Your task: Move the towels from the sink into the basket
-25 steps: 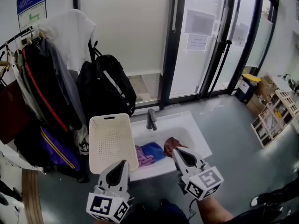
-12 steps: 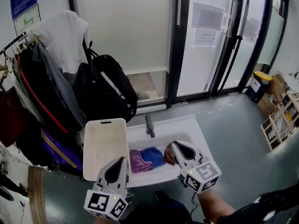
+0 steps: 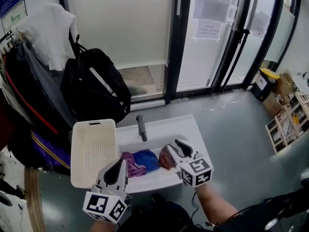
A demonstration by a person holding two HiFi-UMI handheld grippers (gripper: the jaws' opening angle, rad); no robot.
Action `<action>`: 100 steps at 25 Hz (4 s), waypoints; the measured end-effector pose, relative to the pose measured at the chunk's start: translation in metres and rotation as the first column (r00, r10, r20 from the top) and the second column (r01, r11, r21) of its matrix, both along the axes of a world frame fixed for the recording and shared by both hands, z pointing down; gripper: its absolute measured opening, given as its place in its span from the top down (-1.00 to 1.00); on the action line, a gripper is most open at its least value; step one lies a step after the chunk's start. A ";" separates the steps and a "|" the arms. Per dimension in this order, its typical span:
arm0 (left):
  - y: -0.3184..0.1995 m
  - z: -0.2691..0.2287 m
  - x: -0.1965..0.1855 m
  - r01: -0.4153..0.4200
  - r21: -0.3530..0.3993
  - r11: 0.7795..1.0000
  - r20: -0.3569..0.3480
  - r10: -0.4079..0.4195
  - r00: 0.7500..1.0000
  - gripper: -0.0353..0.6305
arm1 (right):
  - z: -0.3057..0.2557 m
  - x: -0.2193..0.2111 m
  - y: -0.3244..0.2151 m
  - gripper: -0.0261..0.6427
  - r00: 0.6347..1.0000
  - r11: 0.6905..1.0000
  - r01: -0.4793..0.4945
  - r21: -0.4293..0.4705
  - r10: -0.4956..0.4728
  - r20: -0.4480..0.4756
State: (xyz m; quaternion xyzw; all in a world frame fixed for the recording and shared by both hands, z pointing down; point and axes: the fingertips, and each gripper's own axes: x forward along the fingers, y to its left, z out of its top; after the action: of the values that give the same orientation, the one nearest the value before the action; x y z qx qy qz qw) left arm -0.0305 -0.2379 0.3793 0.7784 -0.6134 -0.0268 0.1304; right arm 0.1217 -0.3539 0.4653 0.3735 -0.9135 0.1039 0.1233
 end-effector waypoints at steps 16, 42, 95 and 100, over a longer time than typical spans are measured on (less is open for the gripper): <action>-0.050 0.094 0.034 0.010 -0.197 0.980 -0.015 -0.013 1.000 0.88 | 0.189 0.018 -0.041 -0.09 0.987 0.940 -0.020 -0.340 -0.036 -0.156; -0.065 0.173 0.043 0.034 -0.361 0.932 -0.032 -0.049 0.998 0.88 | 0.356 0.013 -0.054 -0.33 0.910 0.771 -0.147 -0.619 -0.139 -0.390; 0.045 0.039 -0.070 0.192 -0.101 0.976 0.011 -0.192 0.981 0.88 | 0.050 -0.118 0.019 0.56 0.981 0.957 0.159 -0.241 -0.181 -0.072; 0.063 0.025 -0.087 0.167 -0.058 0.984 0.032 -0.165 0.986 0.88 | 0.011 -0.154 0.037 0.56 0.965 0.964 0.229 -0.137 -0.243 -0.099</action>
State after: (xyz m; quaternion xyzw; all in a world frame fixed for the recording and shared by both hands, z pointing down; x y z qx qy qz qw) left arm -0.1171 -0.1749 0.4042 0.7205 -0.6785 -0.0086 0.1429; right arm -0.0327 -0.3169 0.4762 0.2586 -0.9347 0.1234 0.2102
